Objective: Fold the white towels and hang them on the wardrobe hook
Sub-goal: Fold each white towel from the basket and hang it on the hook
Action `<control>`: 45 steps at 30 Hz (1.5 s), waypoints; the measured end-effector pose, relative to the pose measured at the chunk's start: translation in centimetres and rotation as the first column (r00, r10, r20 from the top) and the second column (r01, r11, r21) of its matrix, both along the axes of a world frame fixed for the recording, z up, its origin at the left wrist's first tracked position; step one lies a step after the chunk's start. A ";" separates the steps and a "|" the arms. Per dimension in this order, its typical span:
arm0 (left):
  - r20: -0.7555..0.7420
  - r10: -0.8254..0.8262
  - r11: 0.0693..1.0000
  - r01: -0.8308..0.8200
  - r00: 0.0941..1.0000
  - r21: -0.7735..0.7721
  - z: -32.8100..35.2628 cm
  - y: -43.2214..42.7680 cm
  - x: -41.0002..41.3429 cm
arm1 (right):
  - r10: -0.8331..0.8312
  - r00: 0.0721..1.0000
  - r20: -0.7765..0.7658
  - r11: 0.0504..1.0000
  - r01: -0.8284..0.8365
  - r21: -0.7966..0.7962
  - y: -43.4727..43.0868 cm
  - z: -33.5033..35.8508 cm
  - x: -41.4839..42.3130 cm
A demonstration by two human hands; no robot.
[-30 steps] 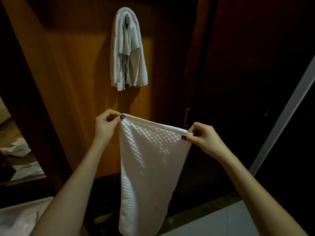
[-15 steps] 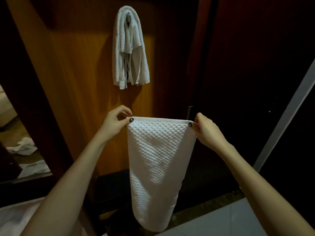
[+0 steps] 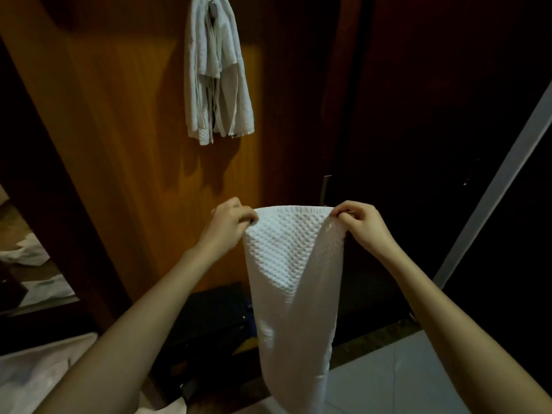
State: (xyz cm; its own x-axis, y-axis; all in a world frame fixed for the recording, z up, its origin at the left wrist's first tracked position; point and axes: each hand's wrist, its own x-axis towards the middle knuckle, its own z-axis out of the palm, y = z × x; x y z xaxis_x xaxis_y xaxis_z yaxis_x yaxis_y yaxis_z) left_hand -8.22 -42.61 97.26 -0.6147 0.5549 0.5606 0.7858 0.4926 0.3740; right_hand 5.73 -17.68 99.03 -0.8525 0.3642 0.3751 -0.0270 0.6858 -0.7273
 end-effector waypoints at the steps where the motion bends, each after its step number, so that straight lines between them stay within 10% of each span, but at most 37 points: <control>1: 0.028 0.026 0.997 -0.028 0.999 0.066 0.0 0.3 0.3 | 0.005 1.000 -0.004 1.000 -0.005 -0.017 -0.1 0.1 0.1; 7: 0.230 -0.110 0.848 -0.030 0.967 0.529 0.0 4.4 4.4 | 0.254 0.963 0.086 0.951 -0.233 -0.204 -2.2 1.2 0.1; 14: 0.282 -0.307 0.727 0.033 0.909 0.686 0.9 4.8 5.0 | 0.316 0.949 0.009 0.935 -0.310 -0.172 -3.4 2.0 0.9; 20: 0.367 -0.470 0.676 0.061 0.803 0.734 1.6 4.2 4.6 | 0.242 0.967 -0.080 0.931 -0.208 0.302 -5.7 2.6 0.5; 26: 0.419 -0.667 0.575 0.067 0.616 0.816 2.6 1.8 3.9 | 0.319 0.944 -0.083 0.918 -0.286 0.274 -6.9 4.0 -0.2; 45: 0.380 -0.567 0.573 0.019 0.731 0.819 3.4 0.4 5.1 | 0.230 0.970 -0.075 0.916 -0.189 0.355 -6.9 5.5 -1.9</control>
State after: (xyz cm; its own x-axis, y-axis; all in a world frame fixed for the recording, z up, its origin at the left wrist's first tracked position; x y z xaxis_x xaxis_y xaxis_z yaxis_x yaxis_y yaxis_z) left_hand -3.08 -42.23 100.64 -0.8210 0.3357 0.4619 0.3283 -0.3843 0.8629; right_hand 3.83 -24.62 104.53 -0.8396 0.0140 0.5430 -0.2652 0.8618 -0.4324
